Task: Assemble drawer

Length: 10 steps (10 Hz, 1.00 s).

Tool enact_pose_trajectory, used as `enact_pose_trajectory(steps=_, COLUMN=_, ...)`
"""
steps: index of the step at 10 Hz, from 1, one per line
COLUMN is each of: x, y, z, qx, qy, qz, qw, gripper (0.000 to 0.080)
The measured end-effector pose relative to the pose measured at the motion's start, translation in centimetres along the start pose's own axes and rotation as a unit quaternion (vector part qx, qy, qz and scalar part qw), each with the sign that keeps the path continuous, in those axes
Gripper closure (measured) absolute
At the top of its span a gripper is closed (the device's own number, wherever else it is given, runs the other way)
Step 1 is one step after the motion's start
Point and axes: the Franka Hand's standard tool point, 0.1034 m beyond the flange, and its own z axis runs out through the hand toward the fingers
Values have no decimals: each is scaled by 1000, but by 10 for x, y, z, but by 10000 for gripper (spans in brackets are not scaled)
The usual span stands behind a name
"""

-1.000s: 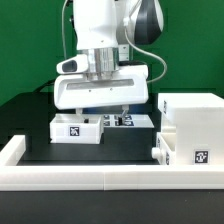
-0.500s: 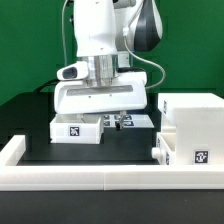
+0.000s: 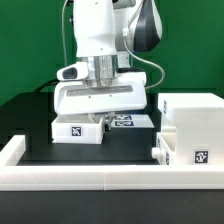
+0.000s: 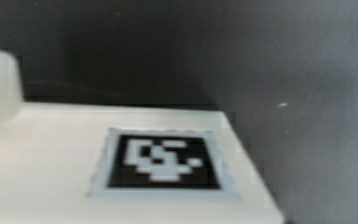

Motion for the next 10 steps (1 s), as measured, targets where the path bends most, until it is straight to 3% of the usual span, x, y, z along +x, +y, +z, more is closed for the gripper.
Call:
enact_pose_trajectory(steps=4, x=6, y=-12, z=-5, qx=1, qy=4, qz=-10, qw=1000, gripper=757)
enact_pose_trajectory(steps=8, x=35, y=-56, z=-30, qx=13, qy=-4, qz=-31, qw=999, gripper=757)
enact_pose_trajectory(steps=10, x=49, y=-64, z=-35, qx=17, qy=-3, qz=-48, qw=999, gripper=757)
